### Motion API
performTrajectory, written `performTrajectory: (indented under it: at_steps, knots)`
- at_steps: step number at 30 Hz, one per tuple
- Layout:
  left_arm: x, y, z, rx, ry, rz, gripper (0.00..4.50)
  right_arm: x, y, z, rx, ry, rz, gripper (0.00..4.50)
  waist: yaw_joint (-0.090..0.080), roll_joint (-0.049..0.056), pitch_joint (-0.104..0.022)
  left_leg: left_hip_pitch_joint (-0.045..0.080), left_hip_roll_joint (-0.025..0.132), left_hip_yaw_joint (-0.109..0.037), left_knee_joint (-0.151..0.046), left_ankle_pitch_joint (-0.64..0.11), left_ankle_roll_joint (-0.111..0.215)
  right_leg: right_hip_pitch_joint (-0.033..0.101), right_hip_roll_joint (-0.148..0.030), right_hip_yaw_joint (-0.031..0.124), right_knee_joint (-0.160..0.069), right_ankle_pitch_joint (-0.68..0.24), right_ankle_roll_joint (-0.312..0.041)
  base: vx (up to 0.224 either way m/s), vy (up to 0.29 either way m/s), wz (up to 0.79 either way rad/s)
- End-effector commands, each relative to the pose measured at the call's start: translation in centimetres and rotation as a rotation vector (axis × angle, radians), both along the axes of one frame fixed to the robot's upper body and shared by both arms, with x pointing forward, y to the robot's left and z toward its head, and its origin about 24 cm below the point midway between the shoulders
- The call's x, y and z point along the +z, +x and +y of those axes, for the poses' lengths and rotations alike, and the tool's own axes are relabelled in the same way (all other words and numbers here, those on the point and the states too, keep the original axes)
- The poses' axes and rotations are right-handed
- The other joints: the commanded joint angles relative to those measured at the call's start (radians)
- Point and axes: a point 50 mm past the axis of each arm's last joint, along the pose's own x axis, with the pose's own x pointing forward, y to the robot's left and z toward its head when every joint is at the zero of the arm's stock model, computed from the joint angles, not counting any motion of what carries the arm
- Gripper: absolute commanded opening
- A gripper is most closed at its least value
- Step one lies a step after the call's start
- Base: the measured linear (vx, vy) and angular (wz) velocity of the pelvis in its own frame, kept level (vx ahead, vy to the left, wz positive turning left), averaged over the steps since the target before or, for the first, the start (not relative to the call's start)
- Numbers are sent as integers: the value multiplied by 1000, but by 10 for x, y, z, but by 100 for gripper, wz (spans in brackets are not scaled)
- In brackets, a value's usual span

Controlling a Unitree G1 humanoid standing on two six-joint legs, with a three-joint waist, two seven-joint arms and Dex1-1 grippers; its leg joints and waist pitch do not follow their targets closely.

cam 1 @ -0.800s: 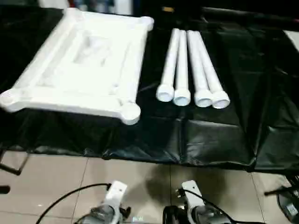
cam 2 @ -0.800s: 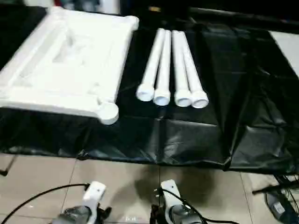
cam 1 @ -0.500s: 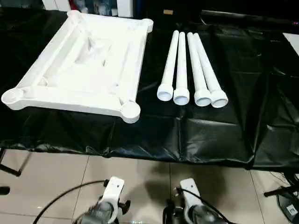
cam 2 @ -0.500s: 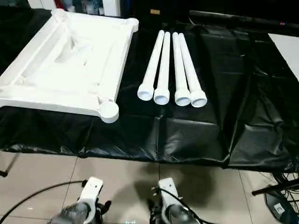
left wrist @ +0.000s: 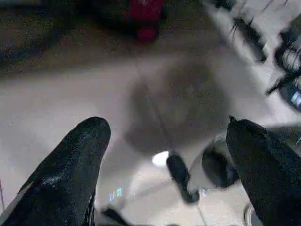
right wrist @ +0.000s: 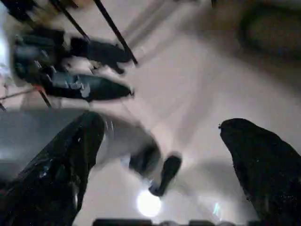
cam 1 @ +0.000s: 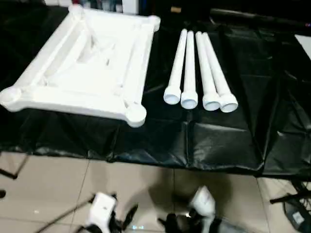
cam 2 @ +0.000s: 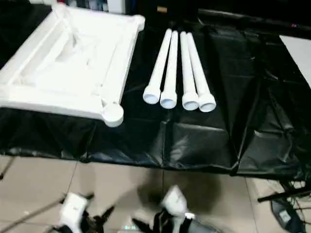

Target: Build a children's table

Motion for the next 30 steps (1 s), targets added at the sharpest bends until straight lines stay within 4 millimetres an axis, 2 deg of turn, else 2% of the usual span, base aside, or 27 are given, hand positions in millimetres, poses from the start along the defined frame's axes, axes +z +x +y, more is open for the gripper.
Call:
performTrajectory:
  at_steps: [1, 2, 4, 5, 6, 8, 10, 11, 12, 13, 14, 15, 16, 17, 18, 19, 20, 21, 22, 23, 24, 25, 26, 27, 28, 29, 30]
  knots:
    - [17, -3, 0, -27, -14, -36, 445, 19, 1, -4, 29, 44, -23, 450, 5, 10, -27, 11, 31, -12, -84, -316, 45, 15, -38, 39, -86, -177, -155, 0, 0, 0]
    - [24, -5, 2, -30, -8, -58, 445, 29, 1, -6, 38, 57, -42, 450, 7, 9, -27, 9, 32, -13, -84, -304, 47, 17, -39, 38, -83, -159, -152, 0, 0, 0]
    - [30, -6, 4, -31, -4, -74, 445, 36, 1, -7, 46, 67, -58, 450, 5, 7, -33, 8, 24, -10, -75, -220, 62, 22, -31, 35, -71, -29, -152, 0, 0, 0]
    - [38, -8, 6, -31, -10, -88, 445, 45, 0, -8, 57, 75, -77, 450, 5, 7, -42, 10, 21, -9, -68, -179, 66, 26, -29, 34, -63, 34, -159, 0, 0, 0]
    - [46, -10, 8, -28, -10, -107, 445, 53, -2, -10, 69, 88, -87, 450, 5, 9, -45, 11, 21, -9, -66, -160, 69, 28, -28, 34, -60, 68, -163, 0, 0, 0]
    - [63, -13, 12, -22, -12, -147, 445, 70, -7, -13, 94, 110, -95, 450, 7, 9, -48, 11, 18, -9, -59, -82, 86, 38, -22, 33, -47, 234, -173, 0, 0, 0]
    - [80, -16, 15, -5, -32, -185, 445, 84, -10, -16, 106, 135, -104, 450, 7, 5, -48, 10, 15, -9, -58, -78, 90, 42, -22, 32, -43, 275, -173, 0, 0, 0]
    - [87, -17, 15, -3, -39, -198, 445, 90, -10, -17, 101, 144, -107, 450, 6, 5, -50, 10, 15, -9, -59, -90, 90, 42, -21, 31, -44, 260, -173, 0, 0, 0]
    - [91, -17, 16, -1, -41, -208, 445, 93, -9, -18, 93, 150, -111, 450, 5, 5, -45, 13, 16, -7, -63, -134, 87, 35, -23, 30, -51, 188, -172, 0, 0, 0]
    - [104, -16, 16, 10, -54, -243, 445, 102, -5, -21, 58, 169, -127, 450, 5, 4, -51, 14, 16, -8, -63, -168, 79, 37, -25, 31, -54, 103, -172, 0, 0, 0]
    - [112, -15, 16, 22, -66, -262, 445, 107, -1, -23, 32, 178, -137, 450, 6, 4, -54, 15, 17, -9, -63, -174, 75, 38, -26, 32, -55, 70, -174, 0, 0, 0]
    - [122, -12, 16, 38, -83, -293, 445, 114, 4, -26, -11, 193, -154, 450, 6, 4, -51, 15, 18, -9, -66, -186, 65, 34, -26, 31, -60, 11, -174, 0, 0, 0]
    - [137, -7, 16, 52, -95, -343, 445, 124, 14, -30, -90, 201, -193, 450, 6, 5, -54, 17, 17, -10, -64, -190, 55, 31, -26, 32, -61, -29, -174, 0, 0, 0]
    - [141, -4, 16, 59, -93, -363, 445, 126, 19, -33, -131, 195, -213, 450, 8, 6, -63, 19, 15, -10, -61, -192, 44, 33, -24, 31, -62, -60, -166, 0, 0, 0]
    - [142, -1, 16, 64, -90, -373, 445, 127, 22, -34, -154, 188, -223, 450, 8, 7, -60, 19, 14, -9, -62, -186, 39, 30, -23, 31, -63, -67, -158, 0, 0, 0]
    - [142, -1, 16, 64, -90, -373, 445, 127, 22, -34, -154, 188, -223, 450, 8, 6, -67, 21, 12, -9, -59, -169, 32, 30, -20, 30, -62, -62, -146, 0, 0, 0]
    - [156, 25, 23, 188, -43, -494, 445, 134, 43, -41, -322, 138, -276, 450, 8, 6, -75, 22, 10, -10, -56, -148, 30, 34, -19, 29, -59, -39, -141, 0, 0, 0]
    - [157, 31, 25, 219, -27, -511, 445, 135, 47, -43, -353, 134, -286, 450, 7, 8, -83, 26, 6, -9, -54, -138, 11, 32, -15, 28, -58, -38, -135, 0, 0, 0]
    - [160, 49, 32, 315, 36, -553, 445, 138, 59, -48, -462, 105, -317, 450, 6, 8, -85, 26, 7, -9, -55, -143, 3, 31, -15, 28, -58, -47, -132, -60, 2, 1]
    - [160, 54, 34, 340, 55, -562, 445, 138, 63, -50, -493, 93, -326, 450, 11, 7, -98, 28, 1, -10, -46, -113, -12, 32, -14, 28, -52, -30, -124, -60, 2, 1]
    - [161, 65, 36, 383, 97, -591, 445, 140, 71, -53, -567, 60, -367, 450, 17, 10, -105, 20, -3, -14, -42, -101, -20, 42, -17, 28, -47, -19, -109, 0, 0, 0]
    - [154, 85, 40, 412, 140, -531, 445, 139, 84, -57, -668, 41, -388, 450, 17, 8, -117, 23, -6, -12, -36, -80, -25, 41, -14, 28, -46, 14, -92, 0, 0, 0]
    - [155, 94, 40, 417, 121, -533, 445, 136, 89, -58, -712, 47, -363, 450, 18, 17, -131, 25, -13, -16, -35, -80, -37, 43, -12, 27, -40, 13, -84, 0, 0, 0]
    - [155, 101, 40, 414, 100, -518, 445, 132, 92, -55, -725, 73, -316, 450, 19, 14, -134, 24, -14, -15, -33, -81, -40, 43, -12, 28, -41, 15, -80, 0, 0, 0]
    - [156, 105, 40, 413, 85, -512, 445, 129, 94, -53, -731, 91, -281, 450, 21, 19, -139, 22, -14, -18, -34, -96, -47, 44, -12, 28, -38, 15, -86, 0, 0, 0]
    - [158, 106, 40, 414, 82, -520, 445, 128, 95, -52, -740, 89, -278, 450, 22, 18, -141, 21, -13, -19, -33, -97, -49, 47, -12, 28, -37, 25, -90, 0, 0, 0]
    - [162, 111, 39, 418, 77, -548, 445, 126, 100, -49, -767, 79, -276, 450, 23, 9, -147, 15, -12, -21, -31, -79, -45, 53, -13, 27, -32, 62, -101, 0, 0, 0]
